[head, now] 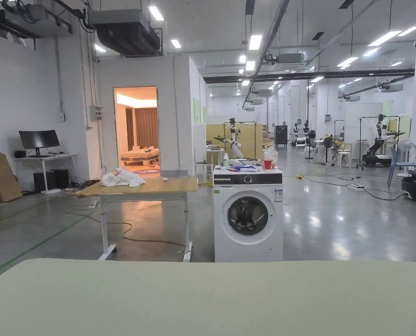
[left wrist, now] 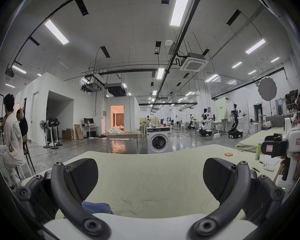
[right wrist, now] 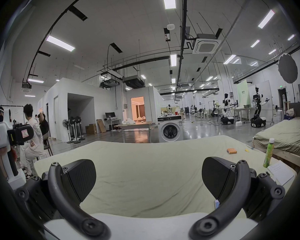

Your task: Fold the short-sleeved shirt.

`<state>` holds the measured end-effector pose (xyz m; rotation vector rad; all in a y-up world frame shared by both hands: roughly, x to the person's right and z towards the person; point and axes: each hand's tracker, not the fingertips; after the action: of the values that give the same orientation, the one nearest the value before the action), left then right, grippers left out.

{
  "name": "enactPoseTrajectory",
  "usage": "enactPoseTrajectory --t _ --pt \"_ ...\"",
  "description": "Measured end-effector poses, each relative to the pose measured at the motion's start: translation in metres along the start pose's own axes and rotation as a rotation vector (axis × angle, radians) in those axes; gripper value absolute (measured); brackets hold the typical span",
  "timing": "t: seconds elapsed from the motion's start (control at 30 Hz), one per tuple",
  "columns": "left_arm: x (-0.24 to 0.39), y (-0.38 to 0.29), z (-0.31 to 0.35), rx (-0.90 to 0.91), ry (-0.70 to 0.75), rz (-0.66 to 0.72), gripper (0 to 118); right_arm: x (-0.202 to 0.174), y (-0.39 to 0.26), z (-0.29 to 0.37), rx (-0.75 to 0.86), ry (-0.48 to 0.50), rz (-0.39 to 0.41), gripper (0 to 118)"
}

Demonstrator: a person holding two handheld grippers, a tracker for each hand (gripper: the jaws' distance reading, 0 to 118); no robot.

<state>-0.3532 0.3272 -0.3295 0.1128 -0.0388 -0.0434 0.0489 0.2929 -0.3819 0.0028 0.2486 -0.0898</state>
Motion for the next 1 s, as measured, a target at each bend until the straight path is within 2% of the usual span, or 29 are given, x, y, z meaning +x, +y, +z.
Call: enactPoseTrajectory --t 0.13,0.27,0.33,0.47,0.67,0.8,0.93,1.0 --pt "0.000 0.000 -0.002 -0.009 0.013 -0.008 118 0.002 0.002 0.000 0.001 -0.009 -0.013 118" --pt "-0.001 -0.001 -0.003 -0.018 0.008 0.005 118 0.001 0.010 -0.004 -0.038 -0.017 -0.117 118" --pt "0.000 -0.001 -0.005 -0.021 0.007 0.014 118 -0.005 0.016 -0.005 -0.059 -0.062 -0.132 118" --pt "0.001 -0.002 -0.004 -0.018 -0.006 0.011 118 -0.021 0.035 -0.007 -0.122 -0.210 -0.125 118" --pt "0.006 0.002 -0.006 -0.023 -0.030 0.003 118 -0.041 0.047 -0.010 -0.188 -0.300 -0.083 118" --pt "0.006 0.004 -0.007 -0.023 -0.040 0.014 118 -0.045 0.042 -0.008 -0.170 -0.242 -0.039 118" --pt "0.007 0.006 -0.008 -0.027 -0.041 0.011 118 -0.042 0.043 -0.009 -0.191 -0.206 -0.113 118" --pt "0.006 0.006 -0.008 -0.027 -0.036 0.014 118 -0.039 0.045 -0.011 -0.203 -0.201 -0.120 118"
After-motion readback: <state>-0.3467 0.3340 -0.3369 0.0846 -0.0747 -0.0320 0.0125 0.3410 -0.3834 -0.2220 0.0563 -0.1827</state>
